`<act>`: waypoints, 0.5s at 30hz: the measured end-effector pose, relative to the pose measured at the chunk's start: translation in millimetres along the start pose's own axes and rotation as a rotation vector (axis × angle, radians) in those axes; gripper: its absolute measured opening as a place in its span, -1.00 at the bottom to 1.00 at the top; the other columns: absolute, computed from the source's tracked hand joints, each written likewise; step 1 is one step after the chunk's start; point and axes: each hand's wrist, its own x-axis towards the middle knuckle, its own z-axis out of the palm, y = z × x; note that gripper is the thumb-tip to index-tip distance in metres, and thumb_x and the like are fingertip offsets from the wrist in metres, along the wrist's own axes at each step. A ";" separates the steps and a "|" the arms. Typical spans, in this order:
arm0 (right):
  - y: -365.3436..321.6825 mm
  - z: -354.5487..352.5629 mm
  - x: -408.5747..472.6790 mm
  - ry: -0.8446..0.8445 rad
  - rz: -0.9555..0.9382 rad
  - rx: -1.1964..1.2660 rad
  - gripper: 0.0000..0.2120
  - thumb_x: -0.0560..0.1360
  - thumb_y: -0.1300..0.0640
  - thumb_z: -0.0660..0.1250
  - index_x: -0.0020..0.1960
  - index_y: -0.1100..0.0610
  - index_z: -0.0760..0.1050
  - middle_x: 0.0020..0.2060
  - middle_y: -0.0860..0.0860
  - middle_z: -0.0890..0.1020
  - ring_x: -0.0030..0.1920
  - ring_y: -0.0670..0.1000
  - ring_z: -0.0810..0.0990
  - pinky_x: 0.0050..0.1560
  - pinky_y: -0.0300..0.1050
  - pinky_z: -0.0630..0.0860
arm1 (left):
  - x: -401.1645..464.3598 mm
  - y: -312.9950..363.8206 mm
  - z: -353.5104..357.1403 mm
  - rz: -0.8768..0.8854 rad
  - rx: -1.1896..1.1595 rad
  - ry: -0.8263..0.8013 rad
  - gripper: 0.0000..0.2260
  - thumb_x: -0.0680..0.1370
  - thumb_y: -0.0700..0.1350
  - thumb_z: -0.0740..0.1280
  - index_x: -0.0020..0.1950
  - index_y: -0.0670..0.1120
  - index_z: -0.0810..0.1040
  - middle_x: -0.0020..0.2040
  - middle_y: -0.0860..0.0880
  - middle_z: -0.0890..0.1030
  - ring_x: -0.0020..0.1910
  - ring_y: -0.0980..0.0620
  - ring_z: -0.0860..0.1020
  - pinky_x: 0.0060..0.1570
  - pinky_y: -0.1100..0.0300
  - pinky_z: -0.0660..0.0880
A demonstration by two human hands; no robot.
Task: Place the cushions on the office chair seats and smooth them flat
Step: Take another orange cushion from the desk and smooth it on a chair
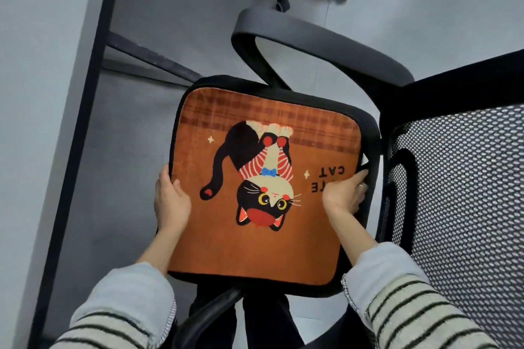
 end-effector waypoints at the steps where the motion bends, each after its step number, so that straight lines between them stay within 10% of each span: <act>1: 1.0 -0.1 0.8 -0.007 -0.043 -0.025 -0.36 0.56 0.26 0.09 0.54 0.17 -0.15 0.50 0.21 0.08 0.48 0.22 0.13 0.42 0.16 0.14 | 0.2 1.2 2.5 0.002 0.012 -0.030 -0.59 0.64 -0.21 0.05 0.50 -0.13 0.15 0.42 -0.20 0.32 0.37 -0.19 0.33 0.32 -0.03 0.27; 15: -66.6 24.0 41.4 0.012 -0.428 -0.362 -0.44 0.62 -0.04 -0.02 0.55 0.09 -0.11 0.55 0.10 -0.12 0.54 0.13 -0.18 0.49 0.19 -0.12 | 65.5 73.9 40.4 0.351 0.422 0.012 -0.43 0.61 0.09 0.00 0.54 -0.06 -0.13 0.53 -0.24 -0.10 0.51 -0.24 -0.02 0.45 -0.19 -0.01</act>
